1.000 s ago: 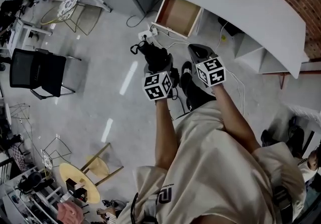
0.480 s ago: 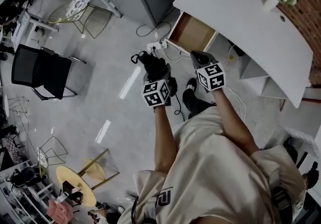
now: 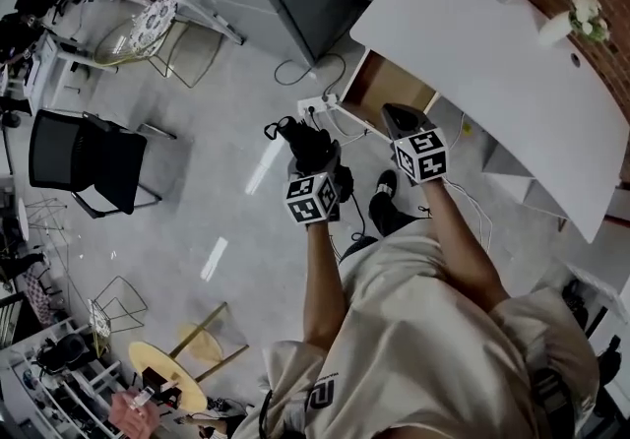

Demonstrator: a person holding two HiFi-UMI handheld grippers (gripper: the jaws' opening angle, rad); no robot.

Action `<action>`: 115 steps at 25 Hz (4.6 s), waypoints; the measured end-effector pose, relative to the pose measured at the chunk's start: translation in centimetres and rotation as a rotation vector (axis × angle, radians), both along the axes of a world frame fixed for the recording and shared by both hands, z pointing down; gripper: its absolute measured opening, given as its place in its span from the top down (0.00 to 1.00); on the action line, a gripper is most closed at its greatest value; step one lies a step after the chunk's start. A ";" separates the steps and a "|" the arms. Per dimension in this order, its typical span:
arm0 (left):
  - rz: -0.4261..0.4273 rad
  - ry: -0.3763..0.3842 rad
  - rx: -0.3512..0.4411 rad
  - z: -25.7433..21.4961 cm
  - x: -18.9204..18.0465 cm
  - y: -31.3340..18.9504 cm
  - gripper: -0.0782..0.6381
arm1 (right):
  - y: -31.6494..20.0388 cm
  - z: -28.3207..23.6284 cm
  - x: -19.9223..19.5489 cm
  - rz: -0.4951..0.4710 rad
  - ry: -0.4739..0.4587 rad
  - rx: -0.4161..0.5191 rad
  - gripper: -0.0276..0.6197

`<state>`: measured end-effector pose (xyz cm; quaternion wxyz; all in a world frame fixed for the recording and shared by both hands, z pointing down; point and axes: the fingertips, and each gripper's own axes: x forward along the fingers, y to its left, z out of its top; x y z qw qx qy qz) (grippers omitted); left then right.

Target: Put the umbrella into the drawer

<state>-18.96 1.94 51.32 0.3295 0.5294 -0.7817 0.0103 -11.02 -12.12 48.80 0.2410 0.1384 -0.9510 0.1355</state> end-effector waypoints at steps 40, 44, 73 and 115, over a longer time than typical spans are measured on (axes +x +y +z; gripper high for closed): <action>0.268 0.263 0.094 19.3 4.2 -20.5 0.52 | -7.4 20.1 10.5 0.374 0.200 -0.126 0.85; 0.235 0.247 0.093 21.0 4.1 -22.3 0.52 | -6.9 20.8 11.0 0.358 0.236 -0.095 0.85; 0.062 0.545 -0.116 34.1 4.9 -27.8 0.52 | -4.3 22.6 16.0 0.532 0.280 -0.123 0.85; -0.078 0.626 -0.270 35.9 3.2 -25.1 0.49 | -1.1 17.4 10.8 0.582 0.210 -0.101 0.85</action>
